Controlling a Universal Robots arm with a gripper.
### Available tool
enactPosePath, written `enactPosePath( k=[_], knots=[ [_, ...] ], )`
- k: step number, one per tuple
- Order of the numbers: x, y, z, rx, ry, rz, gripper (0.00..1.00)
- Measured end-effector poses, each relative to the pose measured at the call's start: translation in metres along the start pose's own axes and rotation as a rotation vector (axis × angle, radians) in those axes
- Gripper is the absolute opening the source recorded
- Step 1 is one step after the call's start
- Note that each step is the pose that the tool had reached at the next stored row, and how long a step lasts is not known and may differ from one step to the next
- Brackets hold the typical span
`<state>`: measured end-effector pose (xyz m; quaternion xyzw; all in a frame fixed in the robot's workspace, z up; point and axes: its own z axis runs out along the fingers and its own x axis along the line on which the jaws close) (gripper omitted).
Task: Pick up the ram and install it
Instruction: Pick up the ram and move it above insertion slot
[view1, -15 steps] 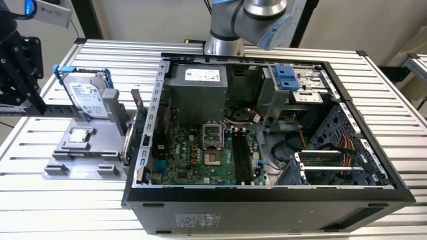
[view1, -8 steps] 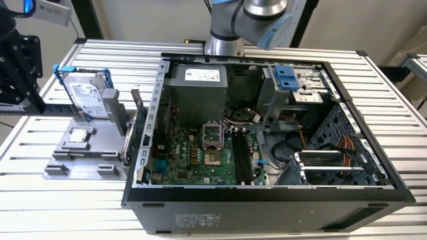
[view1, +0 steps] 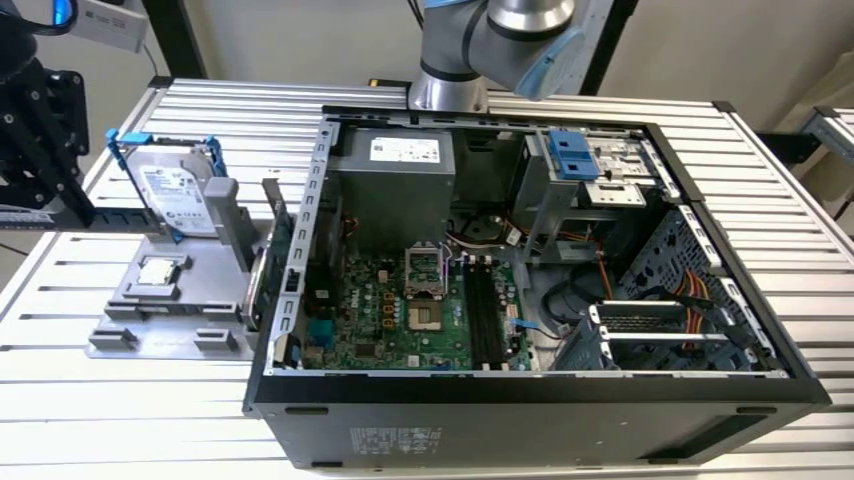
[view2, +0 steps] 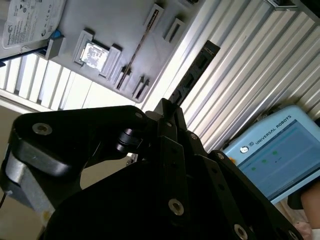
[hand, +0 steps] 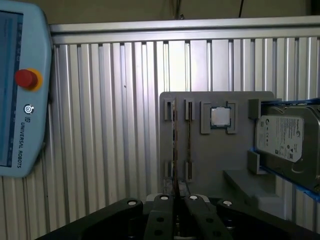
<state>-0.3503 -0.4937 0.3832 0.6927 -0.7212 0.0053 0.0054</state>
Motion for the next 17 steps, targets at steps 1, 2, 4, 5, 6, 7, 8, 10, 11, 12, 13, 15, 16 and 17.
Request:
enactPosePath(
  k=[1,2,4,5,6,7,8,10,11,12,13,15,16,17],
  knots=[
    [0.0000,-0.0010,0.0000,0.0000,0.0000,0.000,0.00],
    [-0.0001,-0.0021,0.0000,0.0000,0.0000,0.000,0.00],
    [-0.0002,-0.0050,0.0000,0.0000,0.0000,0.000,0.00],
    [-0.0002,-0.0065,0.0000,0.0000,0.0000,0.000,0.00],
    [-0.0003,-0.0080,0.0001,0.0001,-0.0001,0.000,0.00],
    [-0.0004,-0.0096,0.0000,0.0001,0.0000,0.000,0.00],
    [-0.0004,-0.0111,0.0000,0.0000,-0.0001,0.000,0.00],
    [-0.0006,-0.0143,0.0000,0.0000,0.0000,0.000,0.00],
    [-0.0006,-0.0159,0.0001,0.0001,-0.0001,0.000,0.00],
    [-0.0007,-0.0174,0.0001,0.0001,-0.0001,0.000,0.00],
    [-0.0008,-0.0189,0.0000,0.0001,0.0000,0.000,0.00],
    [-0.0009,-0.0219,0.0000,0.0000,0.0000,0.000,0.00],
    [-0.0010,-0.0234,0.0000,0.0000,0.0000,0.000,0.00],
    [-0.0010,-0.0250,0.0000,0.0000,0.0000,0.000,0.00]
  ],
)
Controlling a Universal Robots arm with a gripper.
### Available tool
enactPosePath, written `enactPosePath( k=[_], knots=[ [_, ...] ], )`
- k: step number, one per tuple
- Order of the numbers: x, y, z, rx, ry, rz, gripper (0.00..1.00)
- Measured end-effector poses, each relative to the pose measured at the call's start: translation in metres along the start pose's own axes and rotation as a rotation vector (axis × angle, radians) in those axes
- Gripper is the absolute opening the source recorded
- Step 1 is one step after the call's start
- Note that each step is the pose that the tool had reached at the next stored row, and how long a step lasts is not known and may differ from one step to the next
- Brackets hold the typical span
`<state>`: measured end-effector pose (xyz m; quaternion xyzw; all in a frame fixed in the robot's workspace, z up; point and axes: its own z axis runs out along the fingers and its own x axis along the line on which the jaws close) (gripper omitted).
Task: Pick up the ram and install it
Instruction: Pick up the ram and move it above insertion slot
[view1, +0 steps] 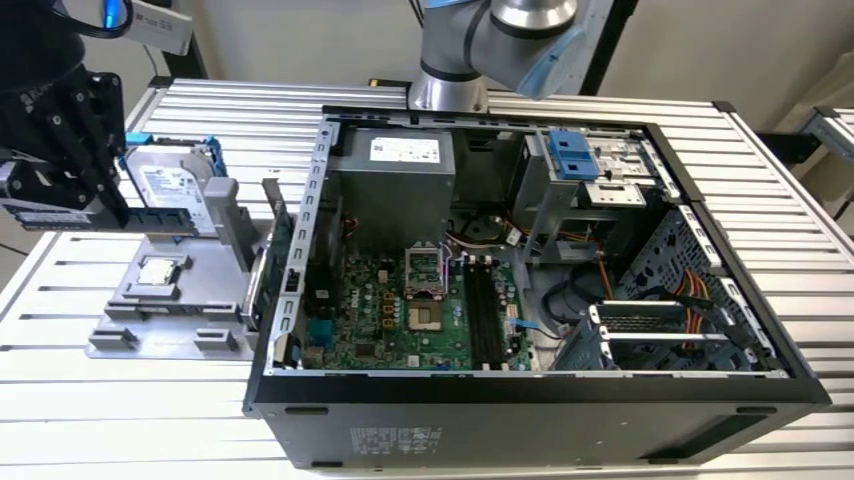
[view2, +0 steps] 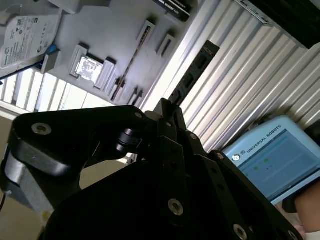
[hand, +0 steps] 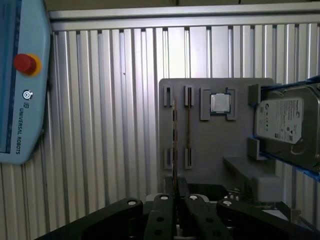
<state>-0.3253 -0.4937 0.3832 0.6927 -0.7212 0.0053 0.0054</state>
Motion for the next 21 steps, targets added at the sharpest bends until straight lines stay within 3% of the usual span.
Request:
enactPosePath(
  k=[21],
  knots=[
    [-0.0015,-0.0300,0.0000,0.0001,-0.0001,0.000,0.00]
  ],
)
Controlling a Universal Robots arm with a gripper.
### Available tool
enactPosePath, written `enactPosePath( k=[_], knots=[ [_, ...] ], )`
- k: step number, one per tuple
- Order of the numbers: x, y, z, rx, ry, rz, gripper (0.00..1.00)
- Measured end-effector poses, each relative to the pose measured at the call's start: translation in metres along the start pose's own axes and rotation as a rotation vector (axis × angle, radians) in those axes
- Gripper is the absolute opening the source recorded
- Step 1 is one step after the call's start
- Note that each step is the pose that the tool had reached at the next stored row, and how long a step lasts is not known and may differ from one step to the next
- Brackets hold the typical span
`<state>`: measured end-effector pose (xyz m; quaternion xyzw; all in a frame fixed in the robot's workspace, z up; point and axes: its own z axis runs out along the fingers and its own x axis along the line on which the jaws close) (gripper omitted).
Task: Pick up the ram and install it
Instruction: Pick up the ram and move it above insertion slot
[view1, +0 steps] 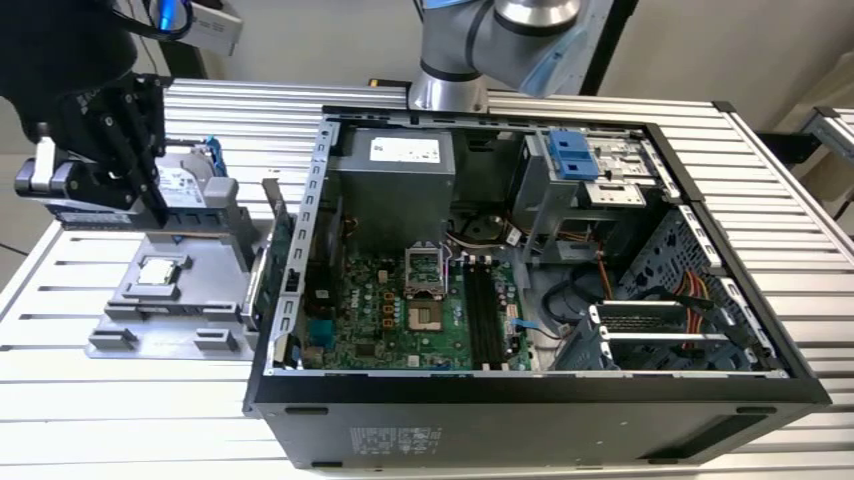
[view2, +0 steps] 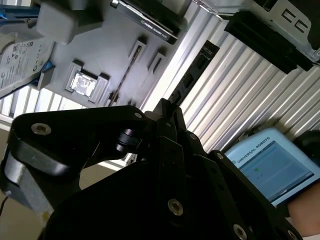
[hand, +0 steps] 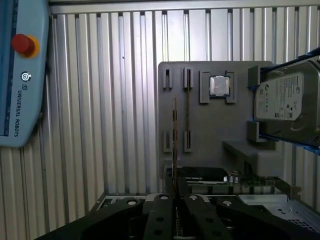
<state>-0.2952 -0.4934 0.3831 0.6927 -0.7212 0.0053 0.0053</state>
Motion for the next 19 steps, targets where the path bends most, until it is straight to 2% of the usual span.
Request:
enactPosePath(
  k=[6,12,19],
  knots=[
    [-0.0004,-0.0084,0.0000,0.0000,0.0000,0.000,0.00],
    [-0.0006,-0.0111,0.0000,0.0000,0.0001,0.000,0.00],
    [-0.0018,-0.0199,-0.0001,0.0000,0.0009,0.000,0.00]
  ],
)
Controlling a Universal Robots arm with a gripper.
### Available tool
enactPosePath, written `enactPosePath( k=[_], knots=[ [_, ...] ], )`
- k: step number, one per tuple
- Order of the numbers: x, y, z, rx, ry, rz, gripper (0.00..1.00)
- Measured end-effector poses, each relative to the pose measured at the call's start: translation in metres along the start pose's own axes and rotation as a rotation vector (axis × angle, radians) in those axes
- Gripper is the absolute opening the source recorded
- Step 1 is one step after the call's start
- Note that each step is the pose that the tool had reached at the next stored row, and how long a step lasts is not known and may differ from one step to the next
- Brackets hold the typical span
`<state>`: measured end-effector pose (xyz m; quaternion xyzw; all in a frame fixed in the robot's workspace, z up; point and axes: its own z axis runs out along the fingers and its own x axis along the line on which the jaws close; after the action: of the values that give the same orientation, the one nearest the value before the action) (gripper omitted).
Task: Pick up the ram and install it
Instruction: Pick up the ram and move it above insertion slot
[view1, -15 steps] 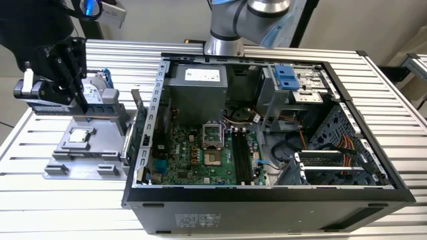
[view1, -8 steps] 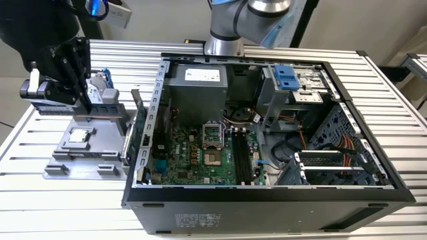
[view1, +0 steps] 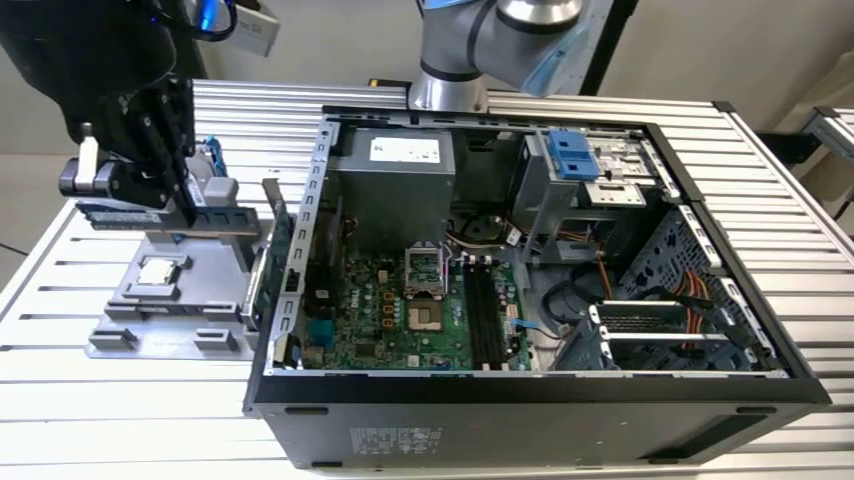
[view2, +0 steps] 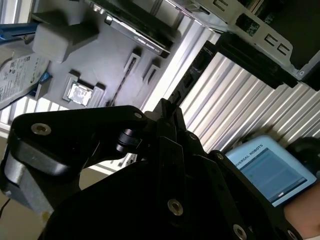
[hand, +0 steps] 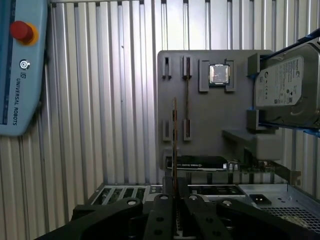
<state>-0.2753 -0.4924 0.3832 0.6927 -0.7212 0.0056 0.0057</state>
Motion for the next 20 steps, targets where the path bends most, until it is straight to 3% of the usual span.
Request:
enactPosePath(
  k=[20],
  knots=[
    [-0.0095,-0.0232,-0.0001,0.0001,0.0024,0.001,0.00]
  ],
)
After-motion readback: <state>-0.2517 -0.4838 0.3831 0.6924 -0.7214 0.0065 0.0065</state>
